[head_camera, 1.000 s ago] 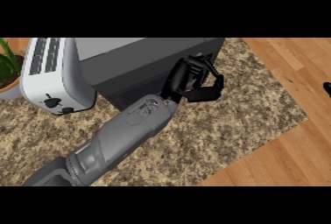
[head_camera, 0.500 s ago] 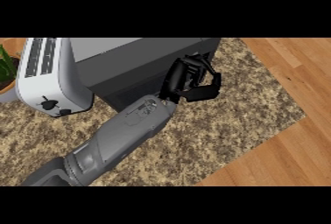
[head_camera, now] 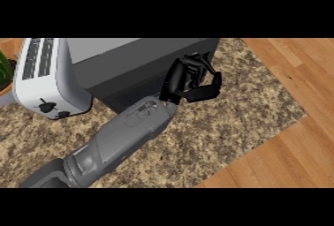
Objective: Pick up the milk, place it into the microwave and close the microwave
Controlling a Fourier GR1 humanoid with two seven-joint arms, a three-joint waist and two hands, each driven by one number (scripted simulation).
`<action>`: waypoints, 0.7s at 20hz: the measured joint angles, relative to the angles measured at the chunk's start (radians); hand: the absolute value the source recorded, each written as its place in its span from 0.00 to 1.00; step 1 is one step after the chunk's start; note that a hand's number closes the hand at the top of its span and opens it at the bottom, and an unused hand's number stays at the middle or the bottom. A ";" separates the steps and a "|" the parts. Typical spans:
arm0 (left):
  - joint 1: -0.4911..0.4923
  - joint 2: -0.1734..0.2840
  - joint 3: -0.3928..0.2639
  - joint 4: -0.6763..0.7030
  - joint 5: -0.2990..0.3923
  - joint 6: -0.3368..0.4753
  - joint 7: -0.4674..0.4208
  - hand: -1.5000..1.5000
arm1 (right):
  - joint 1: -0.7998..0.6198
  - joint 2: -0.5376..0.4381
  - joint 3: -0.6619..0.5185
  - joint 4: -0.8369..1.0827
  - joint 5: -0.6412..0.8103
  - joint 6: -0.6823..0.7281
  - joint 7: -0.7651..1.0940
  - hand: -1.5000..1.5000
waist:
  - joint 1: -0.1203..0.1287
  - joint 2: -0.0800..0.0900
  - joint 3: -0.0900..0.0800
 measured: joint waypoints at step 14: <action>-0.056 -0.060 -0.005 0.046 0.073 0.059 0.028 1.00 | -0.013 -0.037 -0.064 0.012 -0.068 -0.015 0.028 0.00 | 0.050 0.004 0.002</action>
